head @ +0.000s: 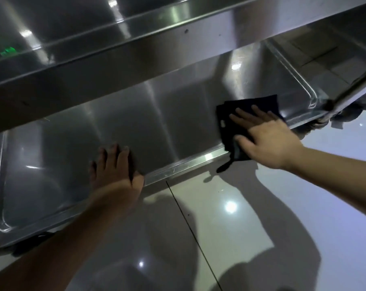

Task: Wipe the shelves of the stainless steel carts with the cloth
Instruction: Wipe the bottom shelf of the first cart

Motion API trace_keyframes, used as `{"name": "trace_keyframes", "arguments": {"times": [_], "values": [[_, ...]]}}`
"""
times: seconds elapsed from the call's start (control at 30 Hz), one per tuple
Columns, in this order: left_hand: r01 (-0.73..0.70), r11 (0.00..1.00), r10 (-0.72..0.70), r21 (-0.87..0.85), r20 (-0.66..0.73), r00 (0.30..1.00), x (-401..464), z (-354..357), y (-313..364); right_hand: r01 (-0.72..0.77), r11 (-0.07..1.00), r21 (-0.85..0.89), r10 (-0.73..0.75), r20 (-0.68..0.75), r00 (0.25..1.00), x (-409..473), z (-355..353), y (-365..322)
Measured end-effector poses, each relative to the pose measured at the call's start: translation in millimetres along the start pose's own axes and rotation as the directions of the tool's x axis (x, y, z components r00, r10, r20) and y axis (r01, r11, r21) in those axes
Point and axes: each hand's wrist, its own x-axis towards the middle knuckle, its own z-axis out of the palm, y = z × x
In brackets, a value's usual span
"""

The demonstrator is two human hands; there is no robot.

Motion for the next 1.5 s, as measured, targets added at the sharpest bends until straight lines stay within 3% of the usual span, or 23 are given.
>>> {"name": "trace_keyframes", "arguments": {"times": [0.07, 0.13, 0.23, 0.37, 0.57, 0.67, 0.77, 0.87, 0.93, 1.03, 1.1, 1.23, 1.4, 1.5], "values": [[0.000, 1.000, 0.000, -0.005, 0.015, 1.000, 1, 0, -1, 0.152, 0.988, -0.026, -0.150, 0.051, 0.987, 8, 0, -12], [-0.008, 1.000, 0.008, 0.006, 0.007, 1.000, 2, 1, -3, 0.182, 0.983, -0.039, -0.178, 0.089, 0.980, 30, -3, -7], [-0.016, 0.999, 0.015, 0.030, 0.012, 1.000, 2, 2, -4, -0.064, 0.996, -0.054, 0.064, -0.010, 0.998, 65, -14, 31], [0.003, 0.999, -0.005, 0.038, 0.027, 1.000, 3, 2, -3, -0.376, 0.926, 0.033, 0.377, -0.104, 0.920, 72, -29, 97], [-0.005, 1.000, 0.005, 0.017, 0.004, 1.000, 0, 8, -9, -0.471, 0.880, 0.069, 0.472, 0.000, 0.882, 35, -11, 71], [-0.016, 1.000, 0.016, 0.011, -0.011, 1.000, 0, 9, -8, -0.349, 0.934, 0.079, 0.347, 0.037, 0.937, 10, -4, 30], [-0.022, 1.000, 0.022, -0.001, -0.022, 1.000, 1, 10, -8, -0.054, 0.999, -0.006, 0.055, 0.047, 0.997, -3, 7, -26], [-0.030, 1.000, 0.030, 0.007, -0.021, 0.999, 2, 9, -9, 0.235, 0.972, -0.007, -0.234, 0.083, 0.969, 10, 18, -64], [-0.033, 0.999, 0.034, 0.030, -0.028, 0.999, 3, 10, -11, 0.281, 0.960, -0.013, -0.278, 0.095, 0.956, 38, 16, -66], [-0.015, 1.000, 0.015, 0.016, -0.005, 1.000, 4, 11, -10, 0.145, 0.987, -0.067, -0.145, -0.006, 0.989, 87, 4, -35], [0.001, 1.000, -0.001, 0.008, 0.001, 1.000, 5, 12, -11, -0.020, 1.000, -0.007, 0.020, -0.080, 0.997, 119, -14, 5], [-0.013, 0.999, 0.012, 0.031, 0.035, 0.999, 4, 11, -12, -0.418, 0.903, 0.103, 0.423, -0.031, 0.906, 151, -44, 91], [-0.021, 0.998, 0.017, 0.054, 0.064, 0.998, 4, 8, -11, -0.402, 0.898, 0.178, 0.427, -0.139, 0.893, 148, -37, 84], [-0.016, 0.998, 0.010, 0.067, 0.076, 0.997, 5, 7, -10, -0.205, 0.972, 0.117, 0.219, -0.123, 0.968, 138, -26, 35]]}}
